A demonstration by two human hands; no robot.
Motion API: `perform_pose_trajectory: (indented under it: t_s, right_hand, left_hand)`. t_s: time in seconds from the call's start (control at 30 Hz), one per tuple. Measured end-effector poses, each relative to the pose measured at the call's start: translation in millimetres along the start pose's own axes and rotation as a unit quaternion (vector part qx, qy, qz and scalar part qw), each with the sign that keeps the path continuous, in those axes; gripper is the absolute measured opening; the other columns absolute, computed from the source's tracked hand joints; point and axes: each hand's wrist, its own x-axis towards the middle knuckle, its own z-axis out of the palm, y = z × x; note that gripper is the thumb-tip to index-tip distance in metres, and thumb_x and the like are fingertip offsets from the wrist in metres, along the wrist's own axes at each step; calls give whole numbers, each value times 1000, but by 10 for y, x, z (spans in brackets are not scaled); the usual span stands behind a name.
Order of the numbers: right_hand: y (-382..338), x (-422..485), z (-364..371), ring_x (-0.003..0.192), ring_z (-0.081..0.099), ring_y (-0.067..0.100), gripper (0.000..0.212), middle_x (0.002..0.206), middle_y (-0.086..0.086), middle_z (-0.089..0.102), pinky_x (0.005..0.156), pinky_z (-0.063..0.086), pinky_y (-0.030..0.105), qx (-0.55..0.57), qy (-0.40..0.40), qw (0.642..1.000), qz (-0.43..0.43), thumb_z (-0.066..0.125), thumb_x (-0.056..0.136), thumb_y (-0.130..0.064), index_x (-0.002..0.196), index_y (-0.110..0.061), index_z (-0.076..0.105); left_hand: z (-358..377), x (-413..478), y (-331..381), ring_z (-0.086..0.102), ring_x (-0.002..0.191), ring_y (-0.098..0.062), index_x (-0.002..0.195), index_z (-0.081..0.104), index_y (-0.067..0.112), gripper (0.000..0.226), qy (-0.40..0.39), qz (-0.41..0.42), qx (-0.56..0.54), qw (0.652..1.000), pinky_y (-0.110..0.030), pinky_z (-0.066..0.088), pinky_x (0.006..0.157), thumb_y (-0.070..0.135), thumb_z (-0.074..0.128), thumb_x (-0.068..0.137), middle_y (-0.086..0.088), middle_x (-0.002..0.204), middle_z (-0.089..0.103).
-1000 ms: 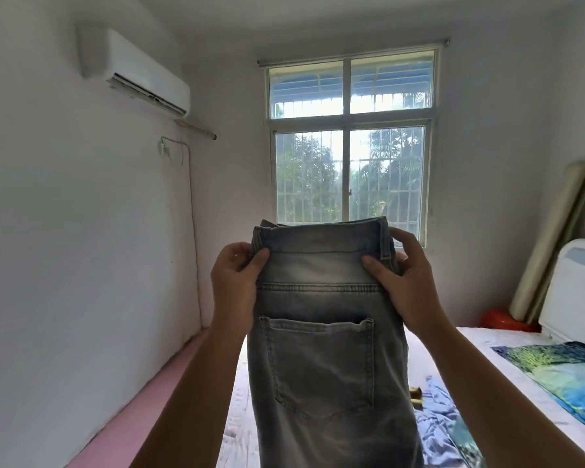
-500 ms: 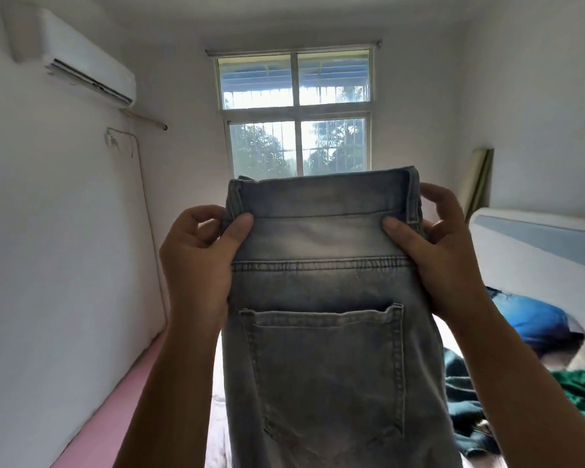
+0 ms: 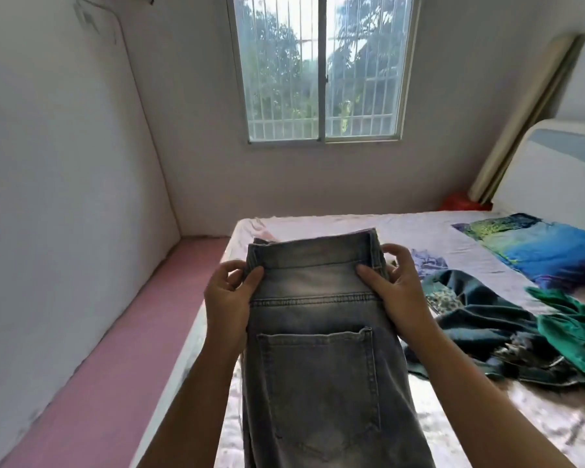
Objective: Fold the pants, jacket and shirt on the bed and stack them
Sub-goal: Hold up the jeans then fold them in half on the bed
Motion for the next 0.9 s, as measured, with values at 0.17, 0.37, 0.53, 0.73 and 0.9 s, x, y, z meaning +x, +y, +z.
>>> perform_pose_trajectory:
  t_s: [0.17, 0.37, 0.53, 0.73, 0.9]
  right_hand:
    - [1254, 404, 17, 62, 64, 12, 32, 80, 9, 66, 55, 53, 26, -7, -3, 993, 118, 64, 81, -3, 94, -26, 45]
    - [2393, 505, 30, 67, 65, 5, 30, 83, 4, 65, 55, 51, 19, -13, 2, 968, 249, 64, 82, -4, 97, -19, 44]
    - [3057, 683, 54, 77, 67, 8, 37, 95, 4, 67, 59, 51, 19, -6, 5, 950, 313, 67, 79, -5, 108, -15, 47]
    - [4168, 1235, 107, 89, 65, 18, 46, 106, 9, 66, 64, 53, 20, -24, 2, 945, 327, 64, 79, 3, 119, -17, 51]
    - [4601, 2030, 186, 91, 61, 20, 38, 105, 11, 63, 71, 54, 21, -54, 73, 963, 252, 61, 83, 1, 115, -17, 52]
  left_hand:
    - [-137, 295, -1177, 59, 56, -1, 79, 53, 15, 19, 31, -118, 36, 992, -16, 50, 55, -3, 59, 84, -2, 73, 63]
    - [-350, 446, -2303, 59, 61, -7, 78, 52, 12, 17, 53, -243, 105, 963, -14, 48, 53, -3, 58, 85, -6, 77, 61]
    - [-468, 720, -3050, 57, 55, 3, 77, 50, 13, 20, 61, -294, 110, 948, -11, 47, 54, -4, 57, 85, -4, 75, 60]
    - [-604, 1322, -4225, 57, 71, -7, 82, 48, 14, 22, 19, -326, 90, 941, -14, 49, 65, -6, 52, 88, -2, 80, 58]
    - [-398, 2140, -4598, 56, 89, -15, 91, 52, 13, 20, -27, -251, 110, 961, -13, 50, 71, -5, 57, 85, -3, 93, 59]
